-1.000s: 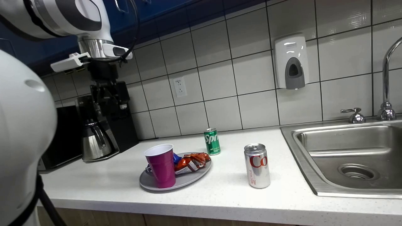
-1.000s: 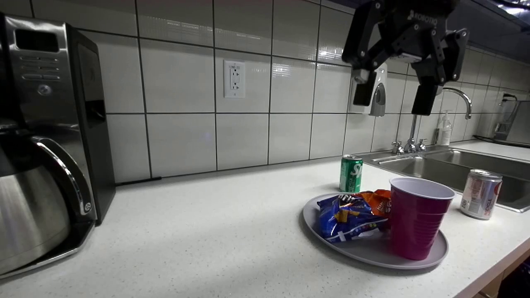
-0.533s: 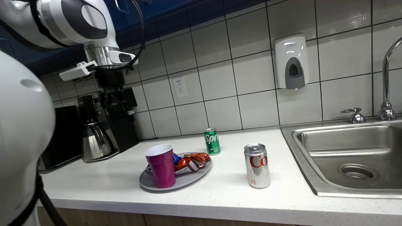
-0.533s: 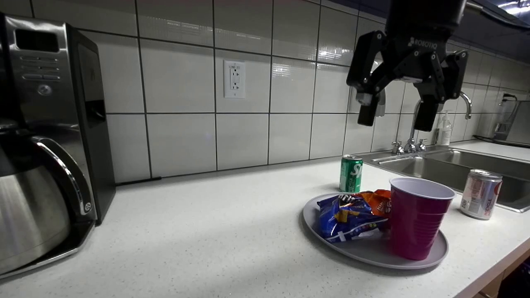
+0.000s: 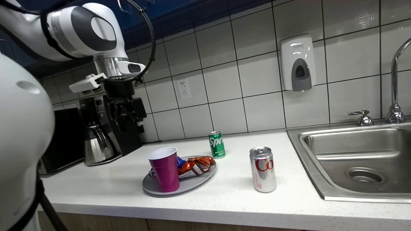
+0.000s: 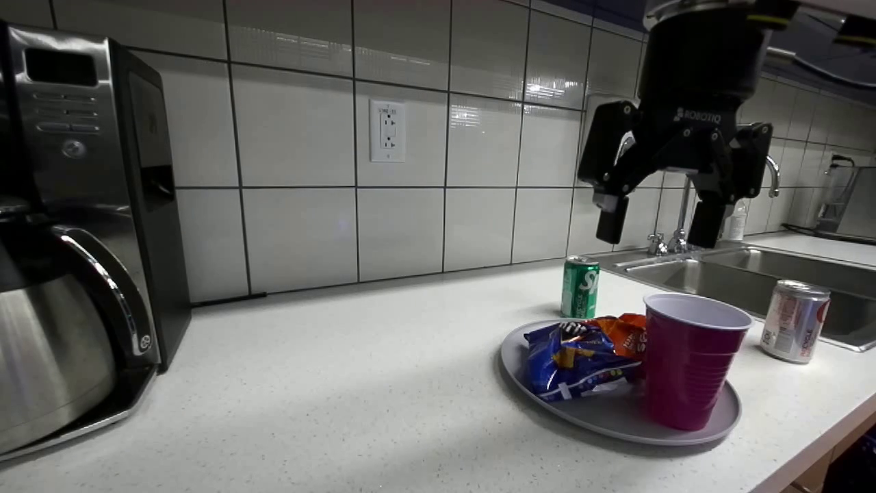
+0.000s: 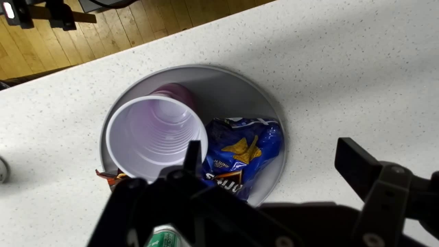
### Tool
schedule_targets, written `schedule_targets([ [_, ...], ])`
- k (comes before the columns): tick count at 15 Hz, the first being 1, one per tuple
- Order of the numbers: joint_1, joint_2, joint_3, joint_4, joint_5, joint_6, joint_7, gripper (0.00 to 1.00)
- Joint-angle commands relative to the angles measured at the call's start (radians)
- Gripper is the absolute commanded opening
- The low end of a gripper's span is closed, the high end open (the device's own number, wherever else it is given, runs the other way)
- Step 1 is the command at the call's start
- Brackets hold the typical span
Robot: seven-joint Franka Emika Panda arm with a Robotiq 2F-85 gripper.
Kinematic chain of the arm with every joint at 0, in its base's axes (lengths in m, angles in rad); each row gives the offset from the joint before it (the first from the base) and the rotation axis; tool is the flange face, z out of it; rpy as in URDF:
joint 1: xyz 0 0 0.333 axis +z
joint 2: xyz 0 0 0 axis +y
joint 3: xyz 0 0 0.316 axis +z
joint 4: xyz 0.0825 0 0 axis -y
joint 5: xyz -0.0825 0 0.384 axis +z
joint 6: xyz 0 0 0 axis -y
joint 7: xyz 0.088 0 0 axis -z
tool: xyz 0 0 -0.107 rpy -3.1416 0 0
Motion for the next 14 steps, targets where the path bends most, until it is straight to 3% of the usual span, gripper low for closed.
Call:
schedule_targets([
  [1, -0.019, 0.021, -0.013, -0.017, -0.019, 0.039, 0.007, 1.0],
  [14, -0.053, 0.202, -0.059, 0.005, -0.063, 0.123, 0.006, 1.0],
])
